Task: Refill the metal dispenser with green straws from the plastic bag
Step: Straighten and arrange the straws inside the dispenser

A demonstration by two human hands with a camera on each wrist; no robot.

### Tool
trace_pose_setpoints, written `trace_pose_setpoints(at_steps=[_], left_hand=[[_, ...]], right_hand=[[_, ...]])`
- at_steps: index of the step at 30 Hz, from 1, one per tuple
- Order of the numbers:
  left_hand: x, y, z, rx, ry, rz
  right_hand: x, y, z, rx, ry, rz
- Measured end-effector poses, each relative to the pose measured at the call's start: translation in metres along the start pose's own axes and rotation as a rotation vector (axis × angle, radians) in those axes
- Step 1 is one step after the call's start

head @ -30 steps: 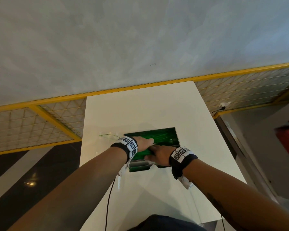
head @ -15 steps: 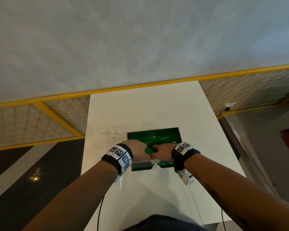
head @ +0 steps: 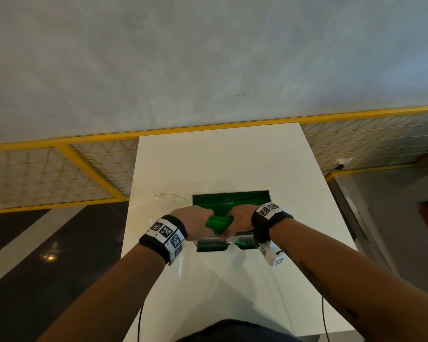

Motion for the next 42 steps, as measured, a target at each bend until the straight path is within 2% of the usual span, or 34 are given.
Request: trace_pose_setpoints(at_steps=[4, 10, 14, 18, 22, 26, 33, 38, 40, 42], left_hand=[[-0.007, -0.004, -0.003, 0.018, -0.096, 0.029], [-0.005, -0.002, -0.005, -0.018, -0.012, 0.071], [-0.010, -0.004, -0.004, -0.008, -0.094, 0.114], [-0.011, -0.012, -0.001, 0.024, -0.149, 0.088], [-0.007, -0.014, 0.005, 0.034, -0.183, 0.048], [0.001, -0.014, 0.005, 0.015, -0.081, 0.177], [-0.016, -0.013, 0.004, 0.062, -0.174, 0.268], [-0.017, -0.007, 0.008, 0.012, -0.183, 0.414], [-0.017, -0.005, 0.013, -0.043, -0.219, 0.457], [-0.017, -0.002, 0.016, -0.067, -0.255, 0.499]], right_hand=[[0.005, 0.000, 0.000, 0.018, 0.061, -0.002], [0.013, 0.002, -0.007, 0.058, 0.186, 0.004], [0.015, 0.002, -0.007, 0.026, 0.266, 0.011], [0.012, -0.002, 0.007, -0.043, 0.281, -0.023], [0.007, -0.002, 0.010, -0.039, 0.295, 0.001], [0.026, 0.002, 0.007, 0.022, 0.284, 0.126], [0.029, -0.002, 0.008, 0.019, 0.429, 0.299], [0.030, 0.005, 0.012, -0.009, 0.380, 0.386], [0.030, 0.010, 0.009, 0.015, 0.366, 0.366], [0.022, 0.012, 0.005, 0.059, 0.342, 0.253]])
Point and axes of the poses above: each hand's wrist, its own y-axis away from the middle knuckle, its own x-axis out of the back of the hand, z = x × y, the point moved 5 cm from there along -y, towards the middle knuckle, and after that the axes turned 11 degrees about -z, right-handed, at the moved point
